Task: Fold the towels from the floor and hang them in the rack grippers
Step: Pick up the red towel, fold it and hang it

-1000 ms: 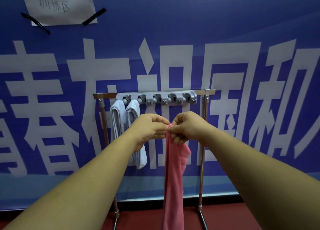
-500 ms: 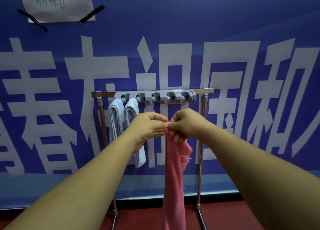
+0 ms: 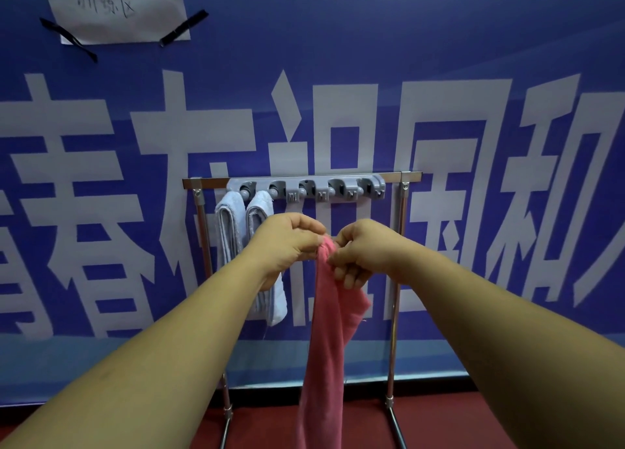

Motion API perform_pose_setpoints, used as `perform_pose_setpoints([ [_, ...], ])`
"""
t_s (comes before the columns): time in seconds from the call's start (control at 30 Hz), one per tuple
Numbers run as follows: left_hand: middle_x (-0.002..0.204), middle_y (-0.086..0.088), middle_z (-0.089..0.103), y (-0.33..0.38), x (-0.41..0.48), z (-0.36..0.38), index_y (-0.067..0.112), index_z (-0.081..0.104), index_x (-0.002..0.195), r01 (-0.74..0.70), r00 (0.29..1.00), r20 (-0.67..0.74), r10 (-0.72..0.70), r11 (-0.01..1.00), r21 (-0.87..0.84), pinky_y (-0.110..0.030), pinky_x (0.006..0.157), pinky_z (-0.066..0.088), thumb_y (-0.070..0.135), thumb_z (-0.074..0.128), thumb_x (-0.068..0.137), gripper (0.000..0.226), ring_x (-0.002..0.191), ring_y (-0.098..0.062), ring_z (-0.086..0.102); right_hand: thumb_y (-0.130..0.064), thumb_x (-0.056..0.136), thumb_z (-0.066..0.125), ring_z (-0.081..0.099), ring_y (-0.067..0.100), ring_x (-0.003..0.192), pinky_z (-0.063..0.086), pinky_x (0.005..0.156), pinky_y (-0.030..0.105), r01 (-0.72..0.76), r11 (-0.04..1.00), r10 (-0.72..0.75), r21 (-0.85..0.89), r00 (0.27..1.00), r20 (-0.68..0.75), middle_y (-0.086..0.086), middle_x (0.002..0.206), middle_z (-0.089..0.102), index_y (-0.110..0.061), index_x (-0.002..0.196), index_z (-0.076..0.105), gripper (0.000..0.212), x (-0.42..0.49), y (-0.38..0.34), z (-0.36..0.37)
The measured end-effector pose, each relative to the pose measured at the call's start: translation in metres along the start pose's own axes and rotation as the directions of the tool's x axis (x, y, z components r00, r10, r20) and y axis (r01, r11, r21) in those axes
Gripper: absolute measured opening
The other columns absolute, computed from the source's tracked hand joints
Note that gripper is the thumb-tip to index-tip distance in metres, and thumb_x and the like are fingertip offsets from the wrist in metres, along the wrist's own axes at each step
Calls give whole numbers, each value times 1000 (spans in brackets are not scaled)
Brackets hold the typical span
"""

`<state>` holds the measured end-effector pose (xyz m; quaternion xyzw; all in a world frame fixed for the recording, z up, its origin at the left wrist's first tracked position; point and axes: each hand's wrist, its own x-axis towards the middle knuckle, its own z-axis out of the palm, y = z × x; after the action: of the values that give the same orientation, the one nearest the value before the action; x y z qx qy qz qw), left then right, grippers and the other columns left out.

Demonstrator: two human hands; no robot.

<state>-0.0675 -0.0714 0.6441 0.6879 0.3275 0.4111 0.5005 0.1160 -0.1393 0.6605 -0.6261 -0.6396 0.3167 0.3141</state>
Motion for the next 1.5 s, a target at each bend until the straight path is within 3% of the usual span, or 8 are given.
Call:
perform_pose_setpoints([
  [0.23,99,-17,80,10,4,-12,1,71,105,-42,998,-36,43,998,47,-30,78,65,-11,68,93,17,88,-23,78,-11,96,69,62,20,50,57,55,33,-83,961,130,-264,978,164,10,69,70,-5,107,71,13,2,18,4],
  [0.43,107,-23,77,12,3,-35,0,72,103,-23,997,-75,33,991,134,-32,80,65,-13,65,93,18,90,-24,78,-21,96,74,66,17,49,57,52,29,-100,886,183,-452,973,143,4,66,72,-15,98,73,6,-1,26,-7],
  [0.8,109,-22,75,9,-2,-54,-3,72,107,13,988,-152,14,984,178,-21,69,62,-12,65,94,17,94,-25,76,-29,99,65,71,18,72,61,63,30,33,763,-45,-645,999,-2,2,88,69,-34,86,66,14,-5,13,-31],
  [1.0,107,-17,76,18,2,-61,4,75,101,-15,975,-212,59,979,204,-23,72,63,-9,67,94,17,100,-29,76,-30,102,61,74,20,83,65,74,35,76,740,-36,-669,997,73,-4,96,69,-36,97,65,8,-10,-4,-31],
  [1.17,108,-14,77,23,0,-68,7,75,102,-34,970,-232,72,986,166,-38,86,66,-5,72,93,15,101,-28,77,-27,102,68,77,19,89,66,84,38,98,942,-152,-322,978,-146,6,96,76,-10,100,69,17,-10,-6,-42],
  [1.3,107,-17,77,33,-2,-73,1,74,105,-91,967,-232,107,993,76,-37,85,66,-4,76,92,14,100,-32,78,-15,95,77,79,28,88,67,80,37,207,978,-205,-23,943,-263,17,94,77,8,97,65,26,-14,-22,-47],
  [1.43,99,-14,78,45,3,-78,6,73,102,-158,965,-227,128,980,-119,-36,85,64,-2,73,95,11,91,-26,76,-7,95,75,70,17,70,60,65,28,339,891,-229,302,910,-344,6,75,67,-7,89,62,14,-14,-34,-57],
  [1.5,101,-13,78,43,5,-75,6,73,103,-139,969,-217,114,985,-104,-31,80,63,-3,72,95,12,89,-23,76,-7,95,75,67,12,62,57,58,24,267,926,-167,268,924,-344,5,73,66,-9,88,62,15,-11,-27,-55],
])
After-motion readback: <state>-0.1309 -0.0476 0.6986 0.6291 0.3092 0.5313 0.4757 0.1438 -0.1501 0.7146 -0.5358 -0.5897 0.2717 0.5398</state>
